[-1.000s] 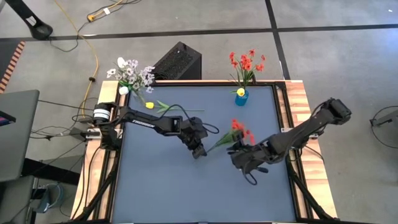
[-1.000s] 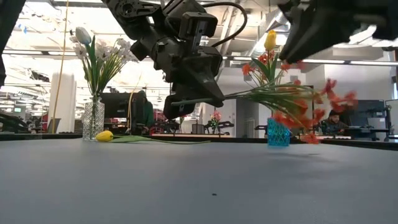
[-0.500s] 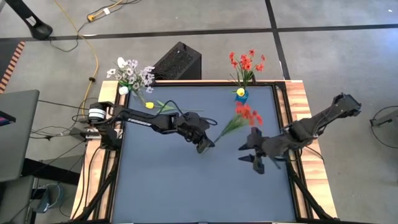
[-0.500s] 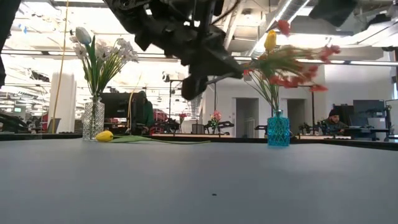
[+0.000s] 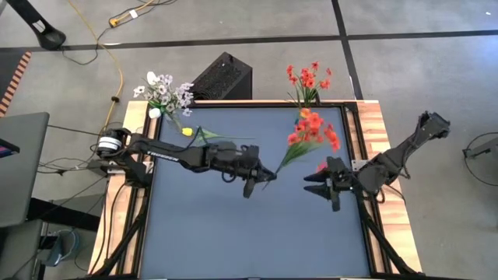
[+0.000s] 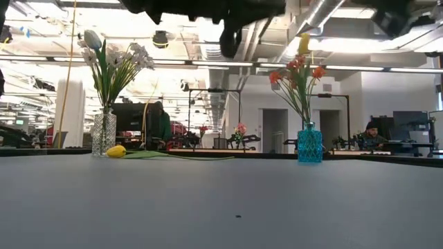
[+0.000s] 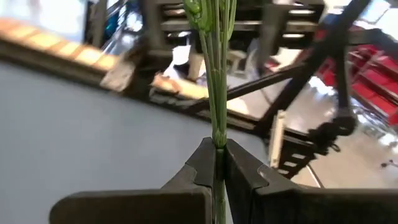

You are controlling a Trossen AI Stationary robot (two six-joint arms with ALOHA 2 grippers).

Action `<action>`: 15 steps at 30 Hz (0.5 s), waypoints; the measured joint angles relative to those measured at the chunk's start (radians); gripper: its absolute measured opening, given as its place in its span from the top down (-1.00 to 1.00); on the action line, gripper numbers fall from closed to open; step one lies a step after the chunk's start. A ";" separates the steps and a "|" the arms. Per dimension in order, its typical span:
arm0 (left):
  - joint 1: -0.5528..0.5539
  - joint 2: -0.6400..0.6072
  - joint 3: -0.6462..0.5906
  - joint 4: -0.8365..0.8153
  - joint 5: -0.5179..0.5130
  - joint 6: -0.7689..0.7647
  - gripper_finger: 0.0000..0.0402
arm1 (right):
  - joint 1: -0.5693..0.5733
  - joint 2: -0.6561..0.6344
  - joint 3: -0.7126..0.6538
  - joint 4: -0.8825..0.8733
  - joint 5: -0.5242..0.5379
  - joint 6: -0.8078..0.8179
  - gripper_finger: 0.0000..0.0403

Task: Sort flowers into vase by color
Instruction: Put the orange flowers into the blue vase

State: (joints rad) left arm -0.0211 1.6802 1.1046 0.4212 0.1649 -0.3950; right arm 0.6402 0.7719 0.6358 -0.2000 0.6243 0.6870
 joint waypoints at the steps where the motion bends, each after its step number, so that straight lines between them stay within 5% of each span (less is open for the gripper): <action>1: -0.010 0.000 0.000 0.017 -0.004 0.013 1.00 | -0.017 0.001 -0.020 0.087 -0.001 -0.039 0.01; 7: -0.034 0.005 0.000 0.035 -0.047 0.029 0.99 | -0.140 0.070 -0.063 0.395 -0.087 -0.240 0.00; 15: -0.034 0.005 0.000 0.048 -0.054 0.035 0.99 | -0.324 0.228 -0.065 0.554 -0.262 -0.255 0.00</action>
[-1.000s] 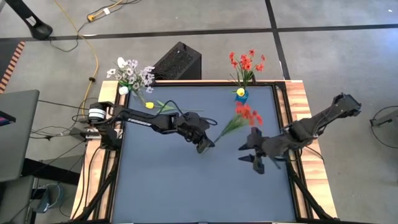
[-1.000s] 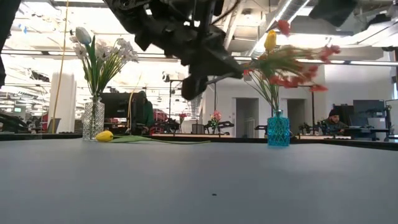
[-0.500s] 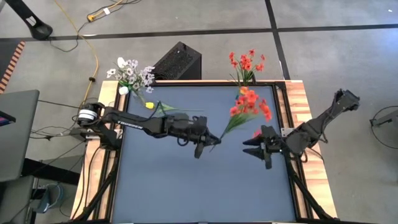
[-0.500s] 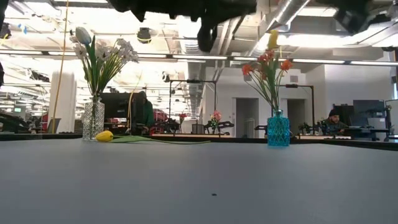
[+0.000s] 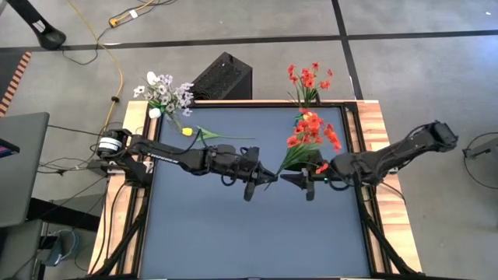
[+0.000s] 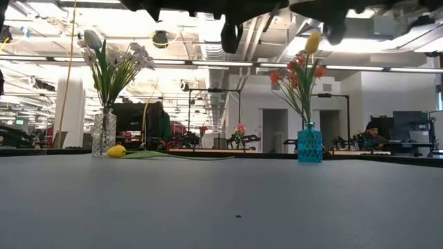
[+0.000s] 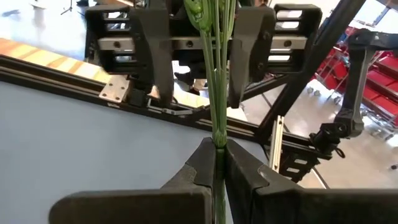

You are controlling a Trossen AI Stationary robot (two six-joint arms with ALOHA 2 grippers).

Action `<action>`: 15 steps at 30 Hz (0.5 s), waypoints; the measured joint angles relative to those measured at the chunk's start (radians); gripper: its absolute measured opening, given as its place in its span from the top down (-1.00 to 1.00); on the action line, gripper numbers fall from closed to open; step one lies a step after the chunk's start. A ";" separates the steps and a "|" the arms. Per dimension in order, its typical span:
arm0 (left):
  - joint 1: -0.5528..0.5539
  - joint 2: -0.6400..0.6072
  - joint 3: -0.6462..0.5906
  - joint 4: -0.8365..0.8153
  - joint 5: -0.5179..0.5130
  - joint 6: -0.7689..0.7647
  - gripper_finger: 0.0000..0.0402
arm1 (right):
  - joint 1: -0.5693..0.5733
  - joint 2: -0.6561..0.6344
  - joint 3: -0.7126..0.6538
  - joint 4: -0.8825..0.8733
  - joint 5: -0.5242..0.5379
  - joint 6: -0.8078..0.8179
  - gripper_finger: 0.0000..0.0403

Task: Sort flowers into vase by color
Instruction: Put the orange flowers into the blue vase

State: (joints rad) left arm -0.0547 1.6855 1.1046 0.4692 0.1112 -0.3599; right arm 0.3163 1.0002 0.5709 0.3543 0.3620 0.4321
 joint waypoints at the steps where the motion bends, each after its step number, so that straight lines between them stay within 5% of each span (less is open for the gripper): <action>1: 0.000 0.000 0.000 0.000 0.000 0.000 0.99 | -0.016 0.016 0.000 0.031 -0.022 -0.006 0.00; 8: 0.000 0.000 0.000 -0.004 0.014 -0.020 0.99 | -0.074 0.090 0.000 0.183 -0.151 -0.048 0.00; 15: 0.000 0.000 0.000 -0.007 0.014 -0.026 0.99 | -0.101 0.113 0.000 0.192 -0.155 -0.048 0.08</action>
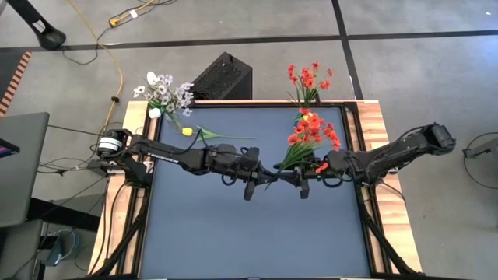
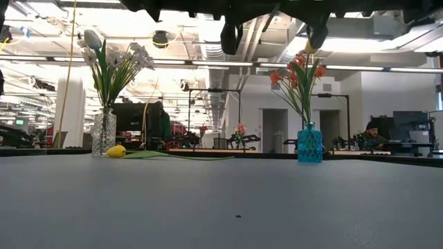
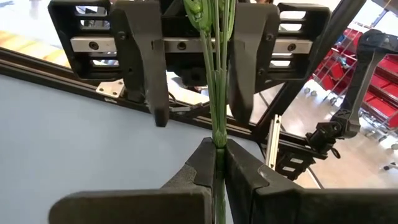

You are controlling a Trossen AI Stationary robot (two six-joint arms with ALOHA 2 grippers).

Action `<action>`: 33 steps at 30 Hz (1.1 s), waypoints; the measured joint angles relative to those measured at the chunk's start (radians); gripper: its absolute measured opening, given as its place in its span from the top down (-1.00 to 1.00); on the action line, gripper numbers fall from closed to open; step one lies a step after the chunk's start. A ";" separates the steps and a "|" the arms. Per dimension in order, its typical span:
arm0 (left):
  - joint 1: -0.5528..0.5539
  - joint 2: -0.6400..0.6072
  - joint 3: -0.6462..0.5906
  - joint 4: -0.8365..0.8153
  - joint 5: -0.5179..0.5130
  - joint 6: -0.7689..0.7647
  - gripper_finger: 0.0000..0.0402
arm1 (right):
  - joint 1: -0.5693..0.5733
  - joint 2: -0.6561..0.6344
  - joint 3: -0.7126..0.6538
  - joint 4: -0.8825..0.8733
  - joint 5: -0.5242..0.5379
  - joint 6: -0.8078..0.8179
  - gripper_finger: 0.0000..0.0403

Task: Sort flowers into vase by color
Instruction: Put the orange flowers into the blue vase

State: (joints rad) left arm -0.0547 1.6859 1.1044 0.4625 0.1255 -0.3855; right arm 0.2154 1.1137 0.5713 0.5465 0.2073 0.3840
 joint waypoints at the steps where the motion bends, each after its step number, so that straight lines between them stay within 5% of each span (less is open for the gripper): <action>1: 0.000 0.000 0.000 0.000 0.000 0.000 0.99 | -0.002 0.000 0.000 0.000 0.000 0.000 0.12; 10: 0.001 0.001 -0.001 -0.005 -0.009 -0.003 0.93 | -0.008 -0.003 0.002 -0.009 -0.001 -0.023 0.82; 20: 0.027 -0.006 -0.001 -0.037 0.043 -0.018 0.30 | -0.009 -0.028 0.002 -0.059 0.001 -0.028 0.83; 27: 0.093 -0.060 -0.001 -0.240 0.132 -0.065 0.05 | 0.003 -0.235 0.002 -0.317 0.008 -0.029 0.83; 33: 0.117 -0.114 -0.001 -0.369 0.033 -0.060 0.03 | 0.052 -0.481 0.002 -0.729 0.254 0.008 0.83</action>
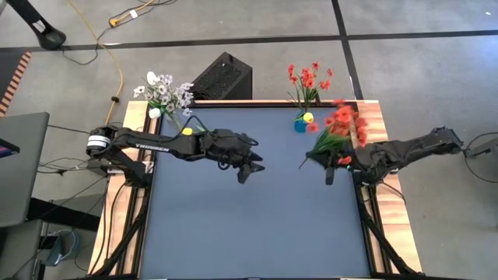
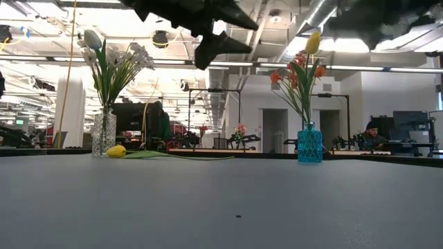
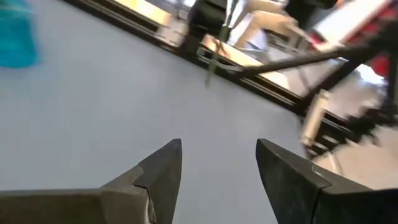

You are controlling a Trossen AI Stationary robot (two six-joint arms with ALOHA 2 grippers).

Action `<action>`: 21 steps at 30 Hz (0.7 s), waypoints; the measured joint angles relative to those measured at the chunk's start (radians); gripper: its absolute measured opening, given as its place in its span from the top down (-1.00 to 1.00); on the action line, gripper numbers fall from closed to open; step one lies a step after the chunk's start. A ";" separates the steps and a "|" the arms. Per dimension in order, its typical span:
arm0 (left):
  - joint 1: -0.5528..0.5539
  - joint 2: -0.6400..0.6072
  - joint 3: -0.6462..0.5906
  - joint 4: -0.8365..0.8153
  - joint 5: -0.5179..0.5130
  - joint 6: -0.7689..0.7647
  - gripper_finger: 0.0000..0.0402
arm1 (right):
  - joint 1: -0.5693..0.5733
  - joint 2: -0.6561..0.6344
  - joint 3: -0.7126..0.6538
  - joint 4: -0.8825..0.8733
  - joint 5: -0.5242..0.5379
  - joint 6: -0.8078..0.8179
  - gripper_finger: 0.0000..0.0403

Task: Sort flowers into vase by color
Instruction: Put the orange flowers into the blue vase

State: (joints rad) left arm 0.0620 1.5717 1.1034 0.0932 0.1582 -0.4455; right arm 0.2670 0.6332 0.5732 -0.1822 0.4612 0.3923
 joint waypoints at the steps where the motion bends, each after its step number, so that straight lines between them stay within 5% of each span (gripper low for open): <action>1: 0.000 -0.005 0.000 -0.013 -0.035 -0.001 0.03 | 0.004 -0.033 0.000 -0.064 0.073 0.007 0.83; 6: -0.001 -0.009 0.000 -0.085 -0.165 -0.009 0.03 | -0.038 -0.128 -0.039 -0.126 0.463 -0.011 0.83; 10: -0.001 -0.009 0.000 -0.111 -0.168 -0.009 0.03 | -0.143 -0.145 -0.055 -0.143 0.579 -0.059 0.83; 14: -0.002 -0.009 0.000 -0.110 -0.171 -0.008 0.03 | -0.296 -0.146 -0.088 -0.076 0.530 -0.073 0.83; 21: -0.002 -0.009 0.000 -0.104 -0.191 -0.008 0.03 | -0.604 -0.076 -0.179 0.247 0.153 -0.216 0.83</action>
State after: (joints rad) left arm 0.0601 1.5623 1.1034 -0.0109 -0.0326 -0.4534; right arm -0.3368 0.5574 0.3947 0.0646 0.6138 0.1762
